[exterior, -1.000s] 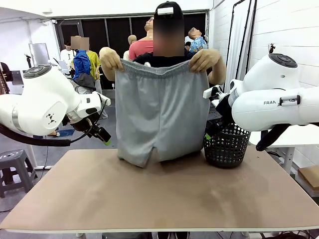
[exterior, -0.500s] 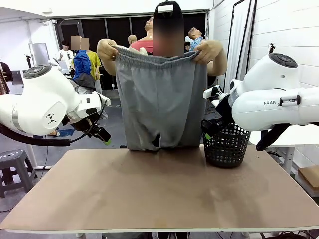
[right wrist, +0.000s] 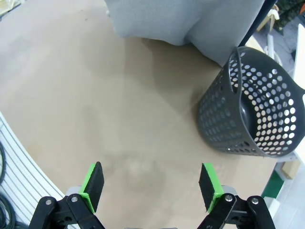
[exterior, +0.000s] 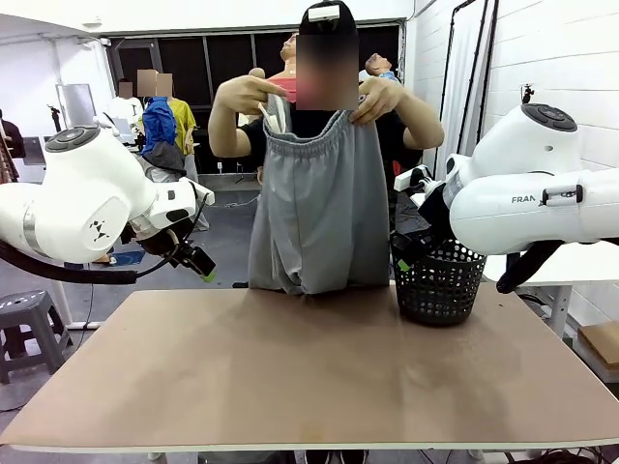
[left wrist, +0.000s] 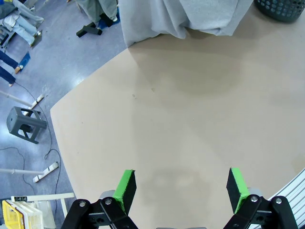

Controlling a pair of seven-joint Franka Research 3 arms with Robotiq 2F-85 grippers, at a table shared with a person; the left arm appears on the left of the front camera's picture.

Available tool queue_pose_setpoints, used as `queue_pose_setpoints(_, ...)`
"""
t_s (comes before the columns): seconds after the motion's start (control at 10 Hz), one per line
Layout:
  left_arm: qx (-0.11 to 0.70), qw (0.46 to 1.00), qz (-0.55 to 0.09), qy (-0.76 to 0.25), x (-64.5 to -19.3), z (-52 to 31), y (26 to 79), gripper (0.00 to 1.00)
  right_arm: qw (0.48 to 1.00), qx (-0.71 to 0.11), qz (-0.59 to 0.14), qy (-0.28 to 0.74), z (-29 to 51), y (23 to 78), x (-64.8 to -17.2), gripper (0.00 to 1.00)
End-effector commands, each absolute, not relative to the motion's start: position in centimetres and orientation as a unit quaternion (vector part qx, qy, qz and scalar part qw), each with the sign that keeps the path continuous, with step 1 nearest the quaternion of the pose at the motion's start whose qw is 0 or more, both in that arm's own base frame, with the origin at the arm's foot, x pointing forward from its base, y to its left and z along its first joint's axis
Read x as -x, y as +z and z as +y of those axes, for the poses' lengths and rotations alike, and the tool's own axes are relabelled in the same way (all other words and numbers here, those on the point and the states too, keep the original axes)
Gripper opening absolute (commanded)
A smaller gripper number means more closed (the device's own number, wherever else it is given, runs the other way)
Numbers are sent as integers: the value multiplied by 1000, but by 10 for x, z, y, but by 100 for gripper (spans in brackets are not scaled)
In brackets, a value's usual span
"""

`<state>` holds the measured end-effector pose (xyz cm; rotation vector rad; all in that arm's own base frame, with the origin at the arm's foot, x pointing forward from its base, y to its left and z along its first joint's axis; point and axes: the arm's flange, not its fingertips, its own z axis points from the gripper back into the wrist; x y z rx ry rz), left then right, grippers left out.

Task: Fold the training pants.
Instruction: Grab both ends of the Training pants handed by a person.

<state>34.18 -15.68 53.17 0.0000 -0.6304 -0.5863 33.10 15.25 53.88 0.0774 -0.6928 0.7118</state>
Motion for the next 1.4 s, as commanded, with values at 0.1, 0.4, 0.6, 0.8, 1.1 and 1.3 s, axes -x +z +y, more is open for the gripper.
queue_pose_setpoints(0.1, 0, 908, -304, -289, -344, -157, 532, 100, 879, -38, -332, 341, 152, 538, -332, 100)
queue_pose_setpoints(0.4, 0, 908, -304, -289, -344, -157, 532, 100, 879, -38, -332, 341, 152, 538, -332, 100)
queue_pose_setpoints(0.6, 0, 908, -304, -289, -344, -157, 532, 100, 879, -38, -332, 341, 152, 538, -332, 100)
queue_pose_setpoints(0.8, 0, 908, -304, -289, -344, -157, 532, 100, 879, -38, -332, 341, 152, 538, -332, 100)
queue_pose_setpoints(1.1, 0, 908, -304, -289, -344, -157, 532, 100, 879, -38, -332, 341, 152, 538, -332, 100)
queue_pose_setpoints(1.3, 0, 908, -304, -289, -344, -157, 532, 100, 879, -38, -332, 341, 152, 538, -332, 100)
